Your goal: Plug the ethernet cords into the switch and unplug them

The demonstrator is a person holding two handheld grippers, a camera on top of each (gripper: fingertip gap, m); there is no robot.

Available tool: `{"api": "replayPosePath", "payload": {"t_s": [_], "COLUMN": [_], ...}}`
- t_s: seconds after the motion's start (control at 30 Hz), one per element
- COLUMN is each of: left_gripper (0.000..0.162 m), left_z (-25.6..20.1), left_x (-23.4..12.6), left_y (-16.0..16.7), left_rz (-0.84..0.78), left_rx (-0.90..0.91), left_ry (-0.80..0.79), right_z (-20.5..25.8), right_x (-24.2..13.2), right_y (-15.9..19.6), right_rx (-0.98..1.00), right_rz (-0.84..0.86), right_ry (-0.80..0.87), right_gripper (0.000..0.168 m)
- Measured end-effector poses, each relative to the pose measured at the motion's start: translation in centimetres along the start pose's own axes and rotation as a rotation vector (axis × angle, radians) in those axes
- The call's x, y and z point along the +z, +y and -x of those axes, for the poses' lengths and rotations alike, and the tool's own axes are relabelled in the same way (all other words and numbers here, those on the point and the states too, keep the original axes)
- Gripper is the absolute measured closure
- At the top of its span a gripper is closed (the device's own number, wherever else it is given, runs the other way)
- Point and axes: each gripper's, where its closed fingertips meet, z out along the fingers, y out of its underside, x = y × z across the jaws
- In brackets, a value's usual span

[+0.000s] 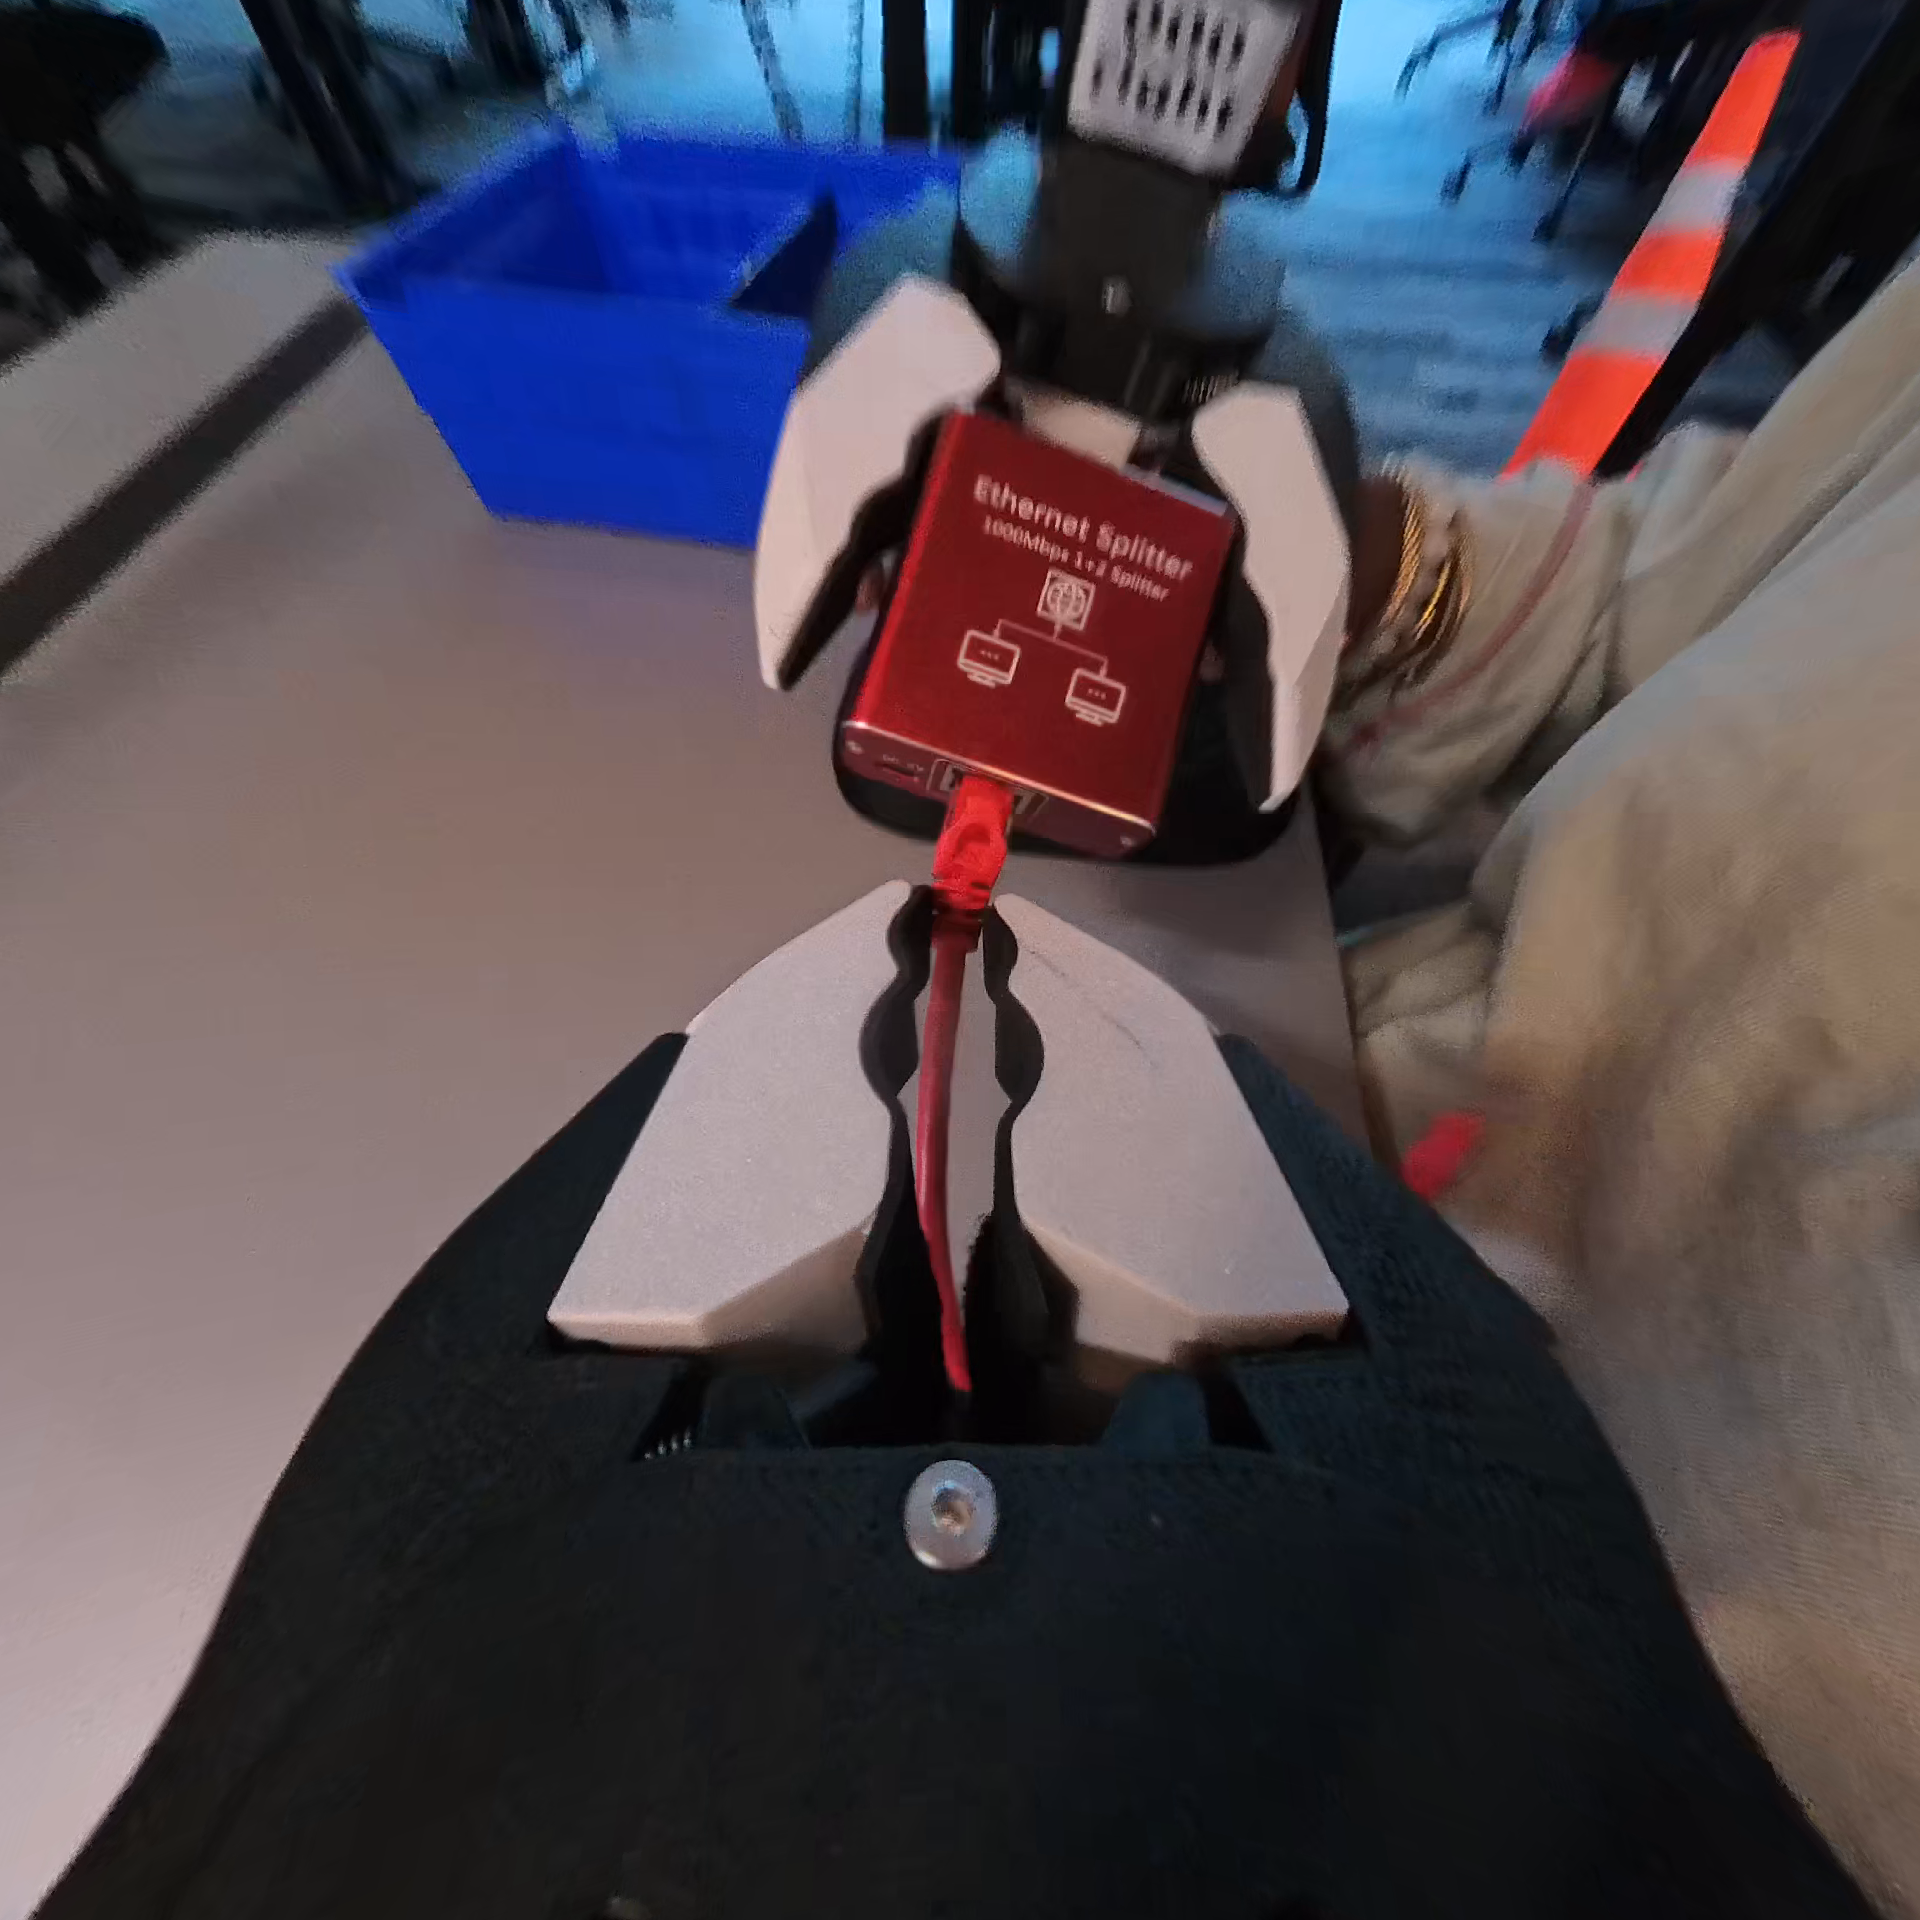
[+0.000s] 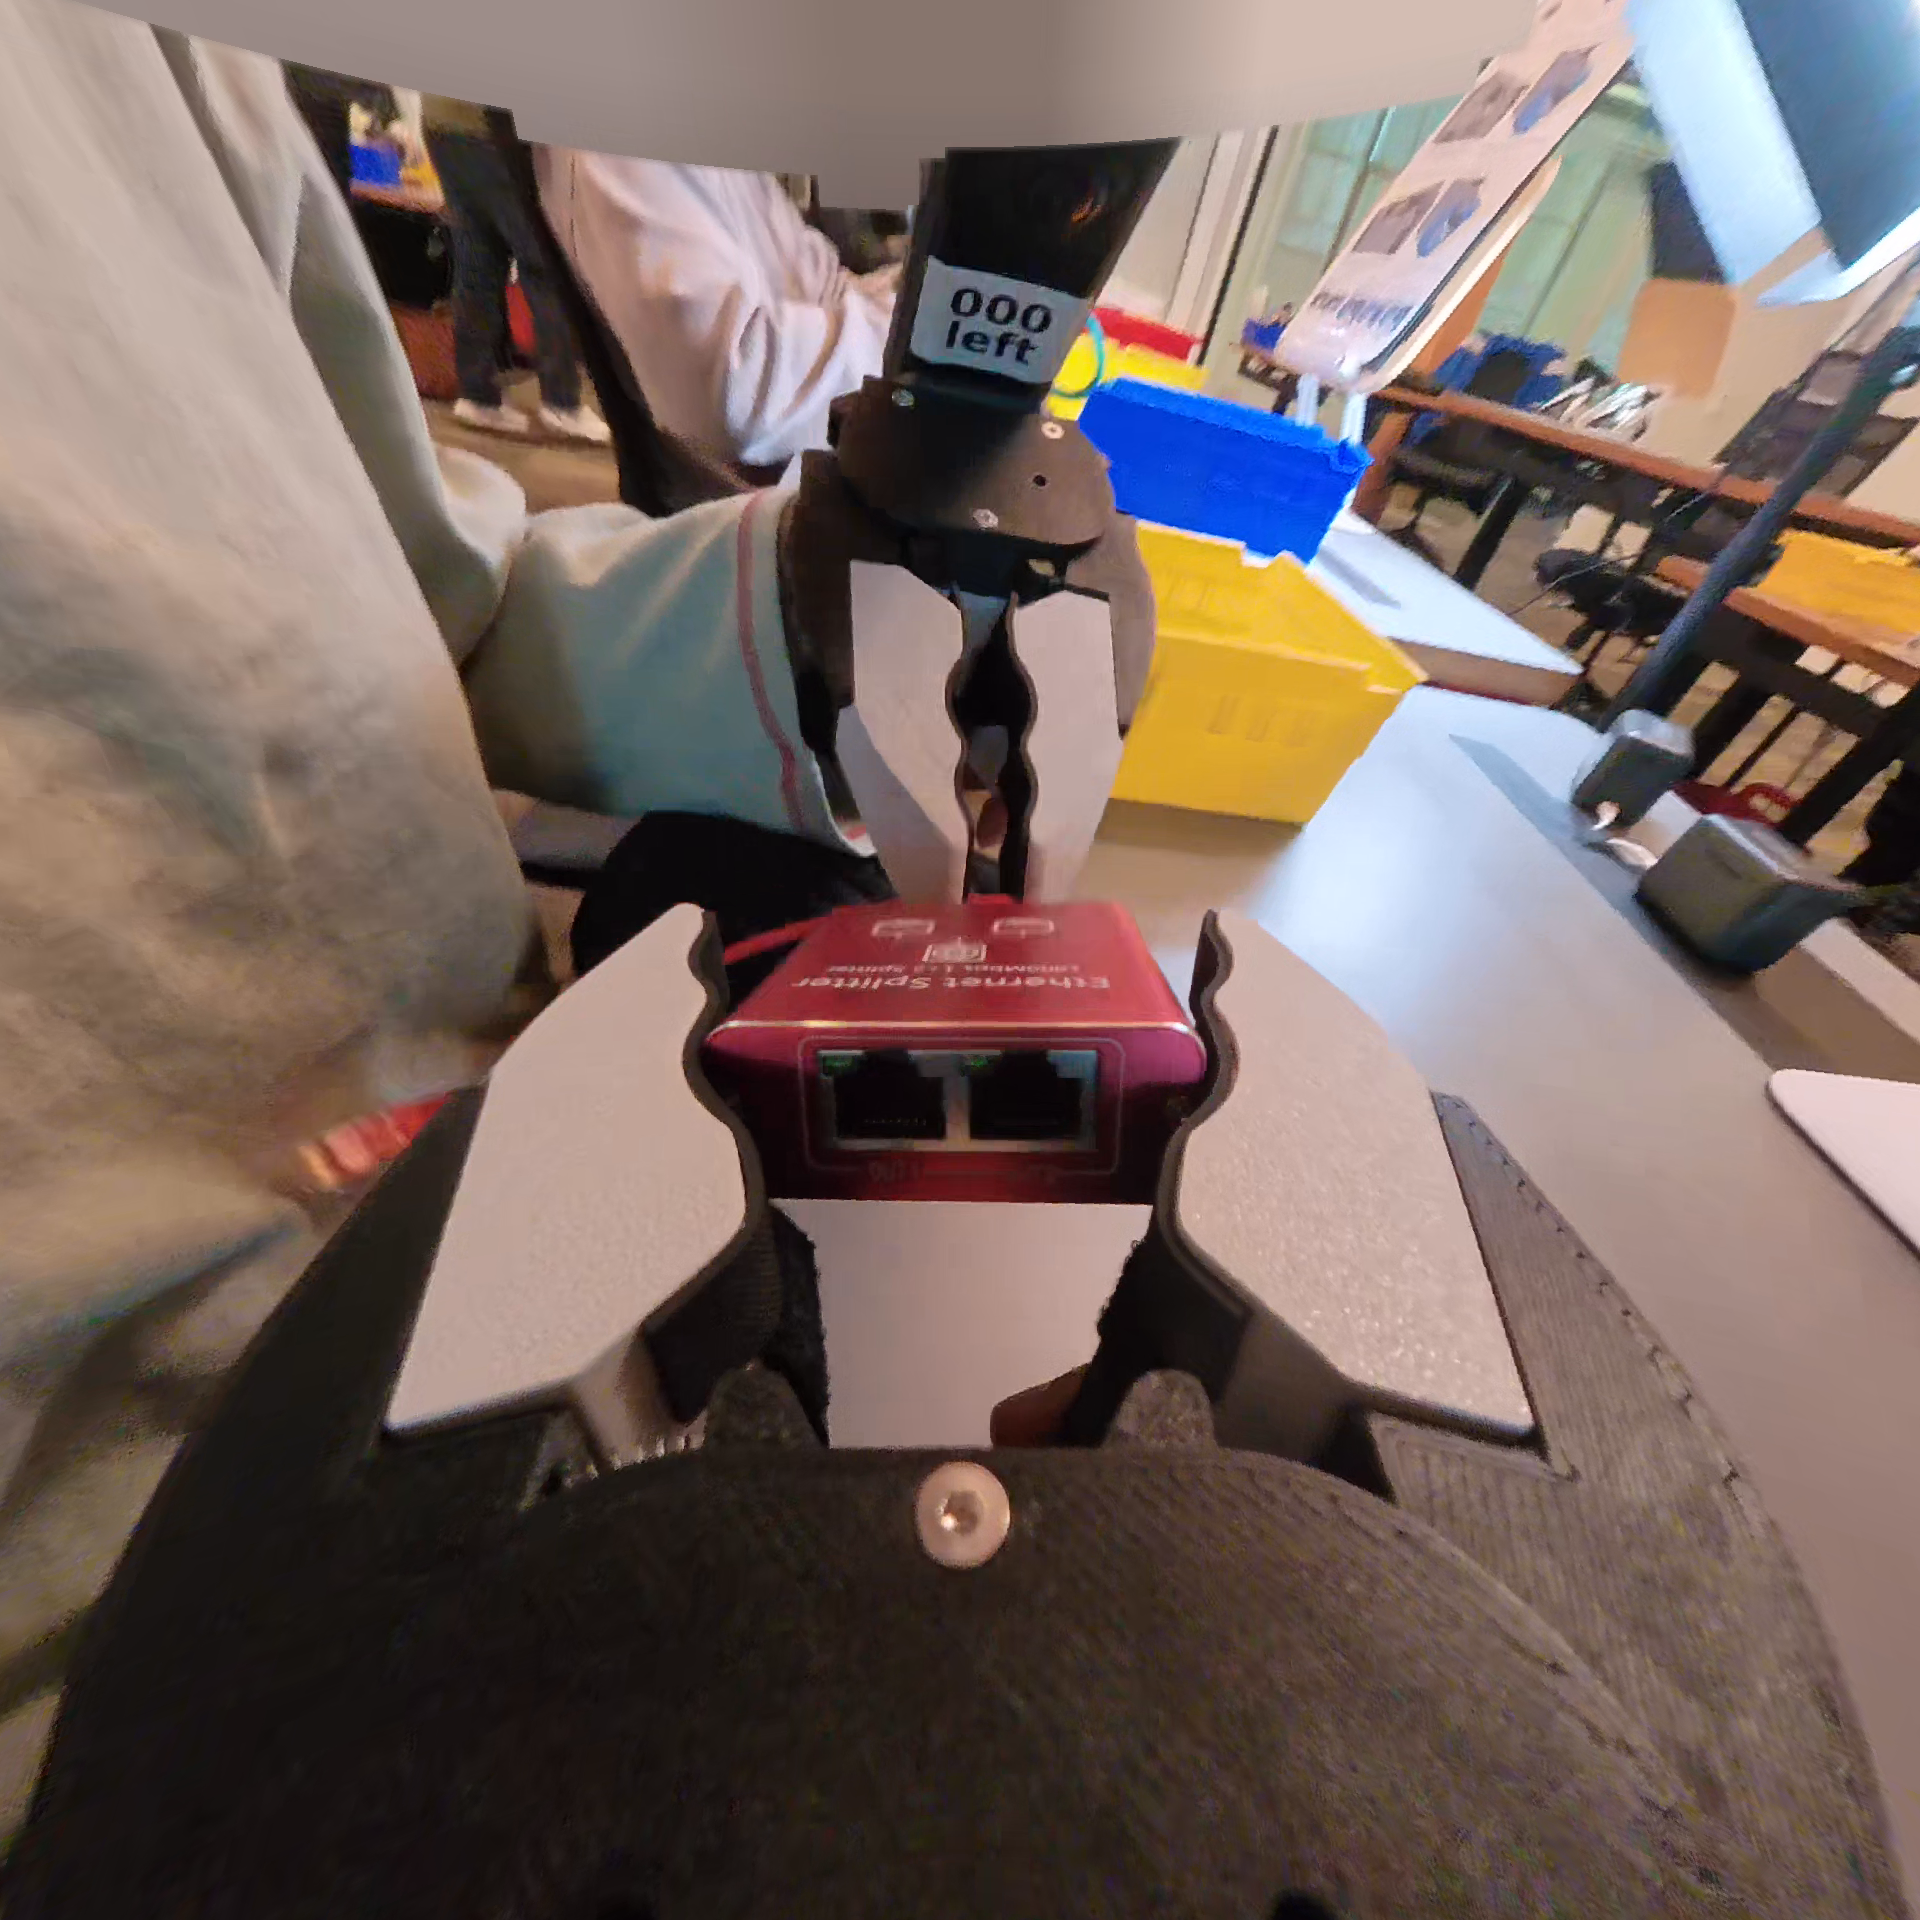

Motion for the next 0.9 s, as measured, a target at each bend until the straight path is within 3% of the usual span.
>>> {"api": "replayPosePath", "payload": {"t_s": [0.07,0.17,0.37,0.43,0.53,0.63,0.7,0.83,0.9], "left_gripper": [0.153,0.153,0.151,0.134,0.104,0.102,0.102,0.101,0.101], "left_z": [0.7,1.7,3.3,4.4,6.8,6.2,4.5,1.5,1.2], "left_x": [-1.3,-2.2,-1.1,-0.7,-1.9,-5.0,-5.3,-1.9,-0.3], "left_y": [-1.2,-1.7,-1.4,-1.9,-4.1,-7.5,-7.7,-7.4,-7.0], "left_rz": [-0.028,0.062,0.224,0.189,-0.047,-0.583,-0.797,-0.87,-0.83], "left_rx": [0.033,0.138,0.193,0.159,0.008,-0.268,-0.429,-0.672,-0.722], "left_ry": [-0.011,-0.021,0.05,0.001,-0.208,-0.29,-0.227,0.036,0.077], "right_z": [-0.6,-1.4,-2.7,-3.0,-3.7,-5.1,-5.8,-6.2,-5.9], "right_x": [0.2,0.7,0.3,-0.2,-1.6,-3.3,-4.0,-3.3,-2.5], "right_y": [-0.2,0.6,0.9,0.9,-0.6,-1.9,-2.9,-3.9,-4.3], "right_rx": [0.001,-0.024,-0.048,-0.104,-0.206,-0.312,-0.347,-0.416,-0.44], "right_rz": [0.016,0.092,0.08,0.085,0.048,0.039,-0.005,-0.04,-0.057], "right_ry": [0.035,0.107,0.275,0.351,0.49,0.667,0.763,0.859,0.873], "right_gripper": [0.082,0.082,0.083,0.083,0.084,0.084,0.084,0.084,0.084]}}
